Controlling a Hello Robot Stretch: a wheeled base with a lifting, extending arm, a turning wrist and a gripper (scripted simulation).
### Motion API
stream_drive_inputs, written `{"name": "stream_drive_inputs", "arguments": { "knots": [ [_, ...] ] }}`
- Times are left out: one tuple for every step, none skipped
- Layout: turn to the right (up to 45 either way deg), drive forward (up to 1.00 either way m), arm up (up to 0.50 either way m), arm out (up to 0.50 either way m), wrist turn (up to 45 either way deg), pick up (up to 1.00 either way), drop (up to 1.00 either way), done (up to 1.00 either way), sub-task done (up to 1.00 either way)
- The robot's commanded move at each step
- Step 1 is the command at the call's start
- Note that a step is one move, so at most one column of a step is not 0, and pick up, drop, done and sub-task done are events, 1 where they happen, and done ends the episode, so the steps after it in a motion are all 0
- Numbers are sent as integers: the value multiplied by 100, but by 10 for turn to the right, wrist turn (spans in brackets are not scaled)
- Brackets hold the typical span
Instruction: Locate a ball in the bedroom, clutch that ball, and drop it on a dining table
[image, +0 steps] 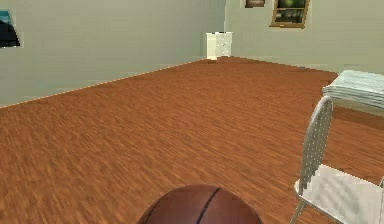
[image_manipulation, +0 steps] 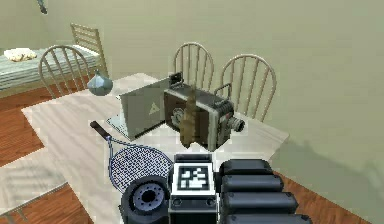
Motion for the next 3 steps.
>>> {"name": "stream_drive_inputs", "arguments": {
  "knots": [
    [-60,0,0,0,0,0,0,0,0],
    [0,0,0,48,0,0,0,0,0],
    [0,0,0,0,450,0,0,0,0]
  ]
}}
